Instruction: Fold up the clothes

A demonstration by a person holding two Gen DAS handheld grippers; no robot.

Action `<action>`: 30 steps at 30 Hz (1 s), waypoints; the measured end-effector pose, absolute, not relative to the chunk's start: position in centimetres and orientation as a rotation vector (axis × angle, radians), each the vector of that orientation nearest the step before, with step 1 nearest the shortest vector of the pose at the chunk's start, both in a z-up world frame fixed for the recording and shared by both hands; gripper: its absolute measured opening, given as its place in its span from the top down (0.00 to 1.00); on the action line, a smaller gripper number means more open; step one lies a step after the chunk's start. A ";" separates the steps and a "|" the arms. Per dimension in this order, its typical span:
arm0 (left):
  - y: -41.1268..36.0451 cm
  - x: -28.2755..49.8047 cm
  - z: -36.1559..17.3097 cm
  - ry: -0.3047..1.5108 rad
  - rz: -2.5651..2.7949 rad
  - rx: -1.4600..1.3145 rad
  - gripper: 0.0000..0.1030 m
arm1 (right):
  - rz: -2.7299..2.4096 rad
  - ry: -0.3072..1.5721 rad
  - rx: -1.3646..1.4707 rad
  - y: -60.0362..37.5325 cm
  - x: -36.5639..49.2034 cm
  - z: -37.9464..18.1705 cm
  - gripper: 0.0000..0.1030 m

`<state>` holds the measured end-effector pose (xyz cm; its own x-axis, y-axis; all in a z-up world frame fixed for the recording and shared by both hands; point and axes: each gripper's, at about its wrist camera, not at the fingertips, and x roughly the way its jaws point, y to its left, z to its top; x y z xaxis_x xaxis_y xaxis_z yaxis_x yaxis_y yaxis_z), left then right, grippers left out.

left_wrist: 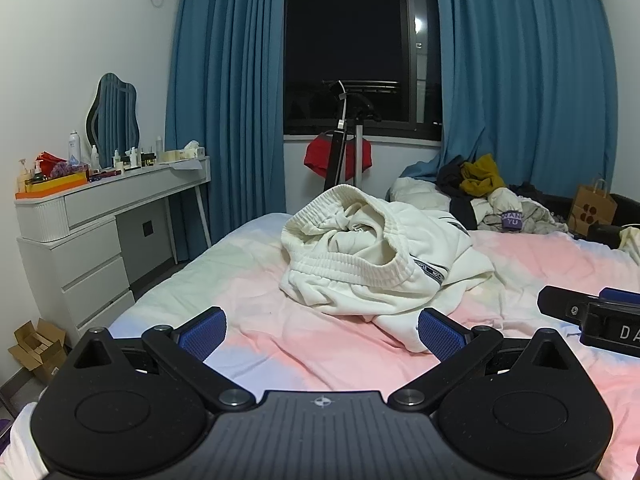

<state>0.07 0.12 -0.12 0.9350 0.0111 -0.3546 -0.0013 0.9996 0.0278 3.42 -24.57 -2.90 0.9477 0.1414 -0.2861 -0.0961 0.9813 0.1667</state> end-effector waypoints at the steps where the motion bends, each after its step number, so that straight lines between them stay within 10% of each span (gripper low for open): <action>1: 0.2 0.1 -0.2 0.363 0.007 0.028 0.00 | 0.119 0.301 0.149 -24.5 3.4 -2.9 0.08; 30: 0.2 1.1 -1.5 0.389 0.003 -0.018 0.00 | 0.102 0.282 0.155 -25.2 3.2 -2.8 0.08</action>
